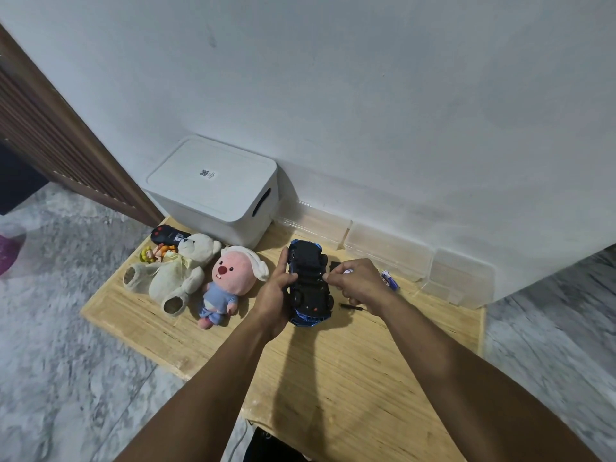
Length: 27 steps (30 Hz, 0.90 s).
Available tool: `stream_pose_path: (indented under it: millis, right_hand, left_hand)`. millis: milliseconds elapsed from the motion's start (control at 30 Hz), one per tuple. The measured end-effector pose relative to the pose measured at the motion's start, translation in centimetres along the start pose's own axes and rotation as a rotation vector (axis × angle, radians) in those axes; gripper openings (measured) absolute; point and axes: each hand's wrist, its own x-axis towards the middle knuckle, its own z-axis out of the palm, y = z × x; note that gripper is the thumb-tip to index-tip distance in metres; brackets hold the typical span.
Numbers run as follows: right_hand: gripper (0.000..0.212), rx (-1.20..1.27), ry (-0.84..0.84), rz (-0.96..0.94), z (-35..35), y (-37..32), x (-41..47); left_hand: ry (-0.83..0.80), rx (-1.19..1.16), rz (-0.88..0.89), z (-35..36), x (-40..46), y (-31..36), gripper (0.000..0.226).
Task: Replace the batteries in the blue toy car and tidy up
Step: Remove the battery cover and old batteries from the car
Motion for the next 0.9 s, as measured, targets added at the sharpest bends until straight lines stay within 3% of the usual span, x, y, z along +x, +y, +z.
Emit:
stream_pose_path:
  millis: [500, 700, 900]
  right_hand:
    - [0.008, 0.074, 0.018, 0.062, 0.06, -0.09, -0.18]
    - [0.008, 0.231, -0.076, 0.149, -0.47, -0.46, -0.59]
    - [0.011, 0.23, -0.111, 0.152, -0.78, -0.11, -0.66]
  left_hand:
    - [0.02, 0.016, -0.009, -0.24, -0.16, 0.02, 0.068]
    - [0.027, 0.022, -0.001, -0.12, -0.26, 0.02, 0.069]
    - [0.032, 0.024, 0.004, -0.11, -0.3, -0.12, 0.068]
